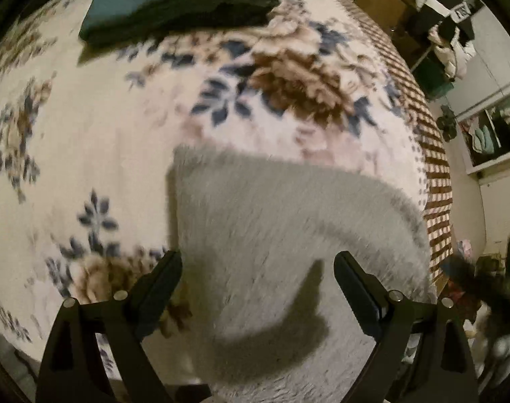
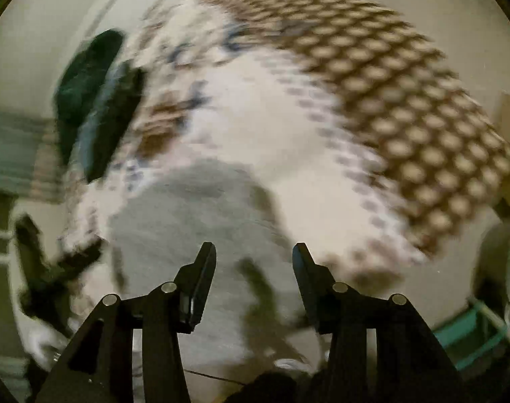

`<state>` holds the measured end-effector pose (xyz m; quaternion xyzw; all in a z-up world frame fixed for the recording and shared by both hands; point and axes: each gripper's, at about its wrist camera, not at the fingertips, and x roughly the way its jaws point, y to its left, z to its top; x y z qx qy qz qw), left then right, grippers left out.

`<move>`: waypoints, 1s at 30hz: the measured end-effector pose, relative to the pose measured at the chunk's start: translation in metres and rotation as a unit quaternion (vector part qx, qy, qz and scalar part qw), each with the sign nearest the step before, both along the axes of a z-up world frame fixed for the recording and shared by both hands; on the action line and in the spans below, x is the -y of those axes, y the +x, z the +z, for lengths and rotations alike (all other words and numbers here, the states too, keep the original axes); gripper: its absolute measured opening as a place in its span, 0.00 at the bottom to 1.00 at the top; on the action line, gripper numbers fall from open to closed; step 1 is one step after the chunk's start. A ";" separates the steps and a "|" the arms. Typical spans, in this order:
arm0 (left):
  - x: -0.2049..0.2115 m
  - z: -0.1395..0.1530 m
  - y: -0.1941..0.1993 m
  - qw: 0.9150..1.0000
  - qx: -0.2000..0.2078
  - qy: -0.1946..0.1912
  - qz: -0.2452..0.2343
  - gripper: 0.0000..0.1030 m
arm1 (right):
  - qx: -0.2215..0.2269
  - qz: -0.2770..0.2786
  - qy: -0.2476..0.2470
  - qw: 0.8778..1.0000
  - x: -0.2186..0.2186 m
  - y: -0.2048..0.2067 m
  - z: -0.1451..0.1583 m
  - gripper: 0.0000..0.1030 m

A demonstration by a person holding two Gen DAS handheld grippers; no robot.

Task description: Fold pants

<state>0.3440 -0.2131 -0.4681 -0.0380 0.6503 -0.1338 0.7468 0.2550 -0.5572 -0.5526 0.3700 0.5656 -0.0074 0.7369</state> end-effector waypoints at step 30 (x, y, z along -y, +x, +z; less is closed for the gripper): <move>-0.075 -0.102 -0.031 0.947 -0.116 -0.271 0.129 1.00 | -0.045 0.088 0.252 0.963 -0.041 0.021 -0.158 1.00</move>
